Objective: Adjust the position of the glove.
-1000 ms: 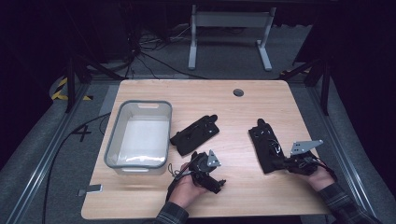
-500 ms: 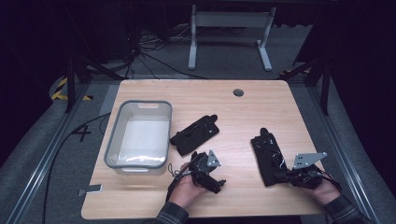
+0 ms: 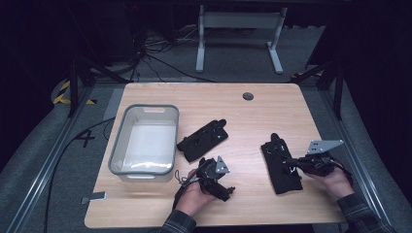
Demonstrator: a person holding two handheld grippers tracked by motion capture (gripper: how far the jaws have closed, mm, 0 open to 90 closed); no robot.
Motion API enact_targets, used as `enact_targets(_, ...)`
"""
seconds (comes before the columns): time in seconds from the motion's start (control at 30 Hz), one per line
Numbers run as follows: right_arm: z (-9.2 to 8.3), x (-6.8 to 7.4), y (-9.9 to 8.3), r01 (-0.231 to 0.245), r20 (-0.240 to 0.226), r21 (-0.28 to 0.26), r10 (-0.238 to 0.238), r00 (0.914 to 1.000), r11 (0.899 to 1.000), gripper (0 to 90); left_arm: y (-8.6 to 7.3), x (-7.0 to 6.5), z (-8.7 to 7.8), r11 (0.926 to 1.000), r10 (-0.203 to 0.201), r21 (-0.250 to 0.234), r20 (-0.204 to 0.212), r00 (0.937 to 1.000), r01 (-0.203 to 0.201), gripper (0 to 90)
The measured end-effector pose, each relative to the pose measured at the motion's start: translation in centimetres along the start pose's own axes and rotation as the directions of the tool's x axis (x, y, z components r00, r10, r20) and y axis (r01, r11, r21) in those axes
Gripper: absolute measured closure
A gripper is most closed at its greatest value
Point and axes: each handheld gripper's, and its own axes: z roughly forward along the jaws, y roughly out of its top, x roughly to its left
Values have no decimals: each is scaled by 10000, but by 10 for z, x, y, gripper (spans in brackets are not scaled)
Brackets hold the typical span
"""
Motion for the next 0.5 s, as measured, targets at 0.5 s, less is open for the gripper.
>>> enact_targets(0.5, 30, -46, 17, -368, 808, -163, 380, 9960, 9992, 899, 0, 0, 0, 10000, 2, -1, 1, 10000, -2, 1)
